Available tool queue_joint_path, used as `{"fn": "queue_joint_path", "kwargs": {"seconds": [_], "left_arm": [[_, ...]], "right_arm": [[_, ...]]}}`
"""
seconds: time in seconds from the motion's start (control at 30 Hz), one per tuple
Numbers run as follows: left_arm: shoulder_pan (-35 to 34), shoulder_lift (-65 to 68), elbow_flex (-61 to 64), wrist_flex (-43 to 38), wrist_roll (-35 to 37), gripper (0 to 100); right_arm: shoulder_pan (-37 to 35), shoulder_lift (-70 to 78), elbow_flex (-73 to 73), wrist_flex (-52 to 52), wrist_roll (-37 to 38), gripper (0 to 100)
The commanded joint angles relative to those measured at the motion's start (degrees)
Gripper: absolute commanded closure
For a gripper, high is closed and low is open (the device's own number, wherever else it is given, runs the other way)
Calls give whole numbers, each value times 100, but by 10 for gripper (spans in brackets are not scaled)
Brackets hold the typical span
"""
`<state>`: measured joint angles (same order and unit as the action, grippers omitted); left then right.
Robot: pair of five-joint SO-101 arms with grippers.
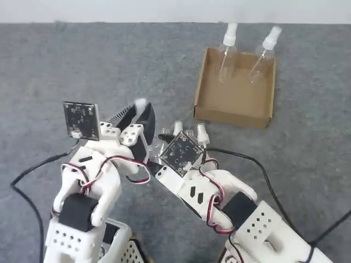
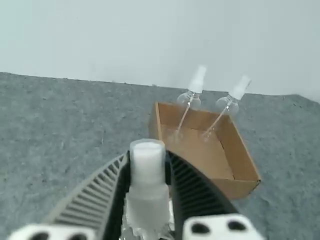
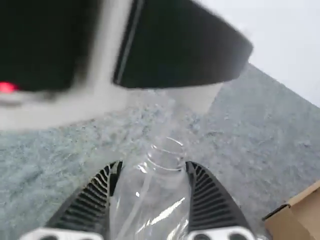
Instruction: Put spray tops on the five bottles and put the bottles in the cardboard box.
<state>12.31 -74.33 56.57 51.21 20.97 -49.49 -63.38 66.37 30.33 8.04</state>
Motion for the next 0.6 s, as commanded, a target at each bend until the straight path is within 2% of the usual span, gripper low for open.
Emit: {"fn": "queue_joint_path", "kwargs": {"seconds": [0.0,0.27,0.47,0.57], "left_arm": [[9,-158,-22,-158,-62,853],[-70,-158,-831,114,-633,848],[-844,-158,-1288,501,-677,852],[-967,-211,-1042,888,-1134,852]], "right_arm": [[-13,-312,-26,-57,-97,993],[-13,-435,264,-488,-79,993],[215,-444,211,-488,-88,993],[602,-444,44,-637,-97,993]]}}
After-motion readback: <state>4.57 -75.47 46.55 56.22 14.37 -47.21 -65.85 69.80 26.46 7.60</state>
